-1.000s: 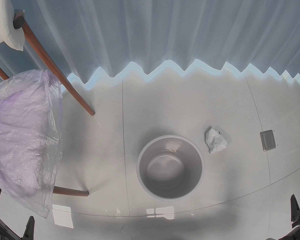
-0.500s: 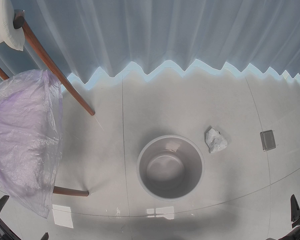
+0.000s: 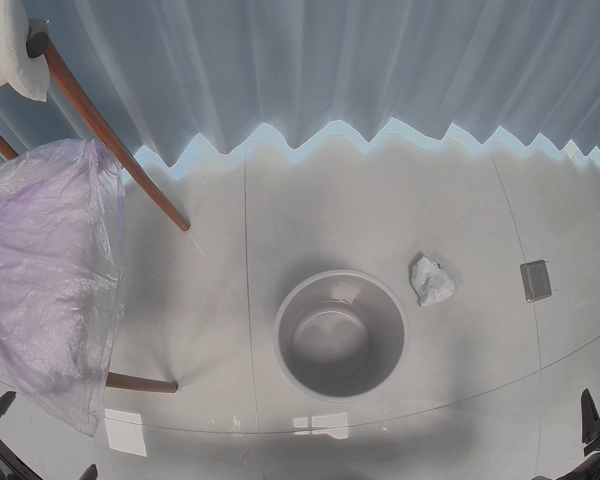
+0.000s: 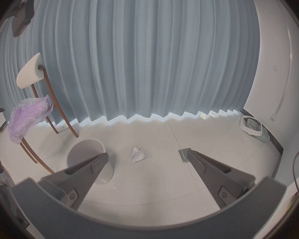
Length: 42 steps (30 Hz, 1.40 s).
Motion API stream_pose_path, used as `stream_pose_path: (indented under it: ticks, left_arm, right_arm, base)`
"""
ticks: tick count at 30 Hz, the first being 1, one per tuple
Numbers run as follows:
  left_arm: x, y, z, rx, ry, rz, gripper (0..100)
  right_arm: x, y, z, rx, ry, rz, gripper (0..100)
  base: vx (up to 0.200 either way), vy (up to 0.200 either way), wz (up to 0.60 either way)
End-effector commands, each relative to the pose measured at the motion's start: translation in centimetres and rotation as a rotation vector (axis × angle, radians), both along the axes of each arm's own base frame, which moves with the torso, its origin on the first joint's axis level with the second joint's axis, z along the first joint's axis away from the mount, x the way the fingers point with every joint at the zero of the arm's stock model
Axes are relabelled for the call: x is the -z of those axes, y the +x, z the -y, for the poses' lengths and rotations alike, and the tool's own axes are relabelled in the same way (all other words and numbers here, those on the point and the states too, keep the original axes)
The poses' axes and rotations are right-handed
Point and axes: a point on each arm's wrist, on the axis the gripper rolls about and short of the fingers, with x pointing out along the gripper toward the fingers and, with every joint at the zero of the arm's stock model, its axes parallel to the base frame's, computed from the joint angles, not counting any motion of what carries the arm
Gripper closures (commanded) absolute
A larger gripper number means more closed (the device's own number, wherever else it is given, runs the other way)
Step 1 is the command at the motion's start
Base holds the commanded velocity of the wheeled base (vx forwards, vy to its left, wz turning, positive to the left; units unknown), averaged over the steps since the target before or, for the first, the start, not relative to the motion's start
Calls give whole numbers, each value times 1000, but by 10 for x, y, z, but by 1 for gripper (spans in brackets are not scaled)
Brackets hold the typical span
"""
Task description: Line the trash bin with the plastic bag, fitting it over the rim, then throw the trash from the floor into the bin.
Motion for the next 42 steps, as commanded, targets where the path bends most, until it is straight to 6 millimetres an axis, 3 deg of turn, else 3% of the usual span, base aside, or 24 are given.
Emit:
stream_pose_path:
  ticks: [1, 15, 22, 24, 25, 28, 42]
  left_arm:
    - [-5, -3, 0, -16, -24, 35, 0]
    - [-53, -27, 0, -40, -65, 38, 0]
    - [-90, -19, 1, -62, -65, 26, 0]
    - [-90, -19, 1, -62, -65, 26, 0]
    - [-107, -13, 1, -63, -65, 40, 0]
    - [-123, -7, 1, -62, -64, 58, 0]
    - [-162, 6, 0, -41, -53, 70, 0]
  right_arm:
    - [5, 0, 0, 0, -1, -1, 0]
    - [5, 0, 0, 0, -1, -1, 0]
    - [5, 0, 0, 0, 1, 0, 0]
    - [5, 0, 0, 0, 1, 0, 0]
    - [5, 0, 0, 0, -1, -1, 0]
    - [5, 0, 0, 0, -1, -1, 0]
    - [5, 0, 0, 0, -1, -1, 0]
  base:
    - [0, 0, 0]
    - [0, 0, 0]
    - [0, 0, 0]
    - [0, 0, 0]
    - [0, 0, 0]
    - [0, 0, 0]
    - [0, 0, 0]
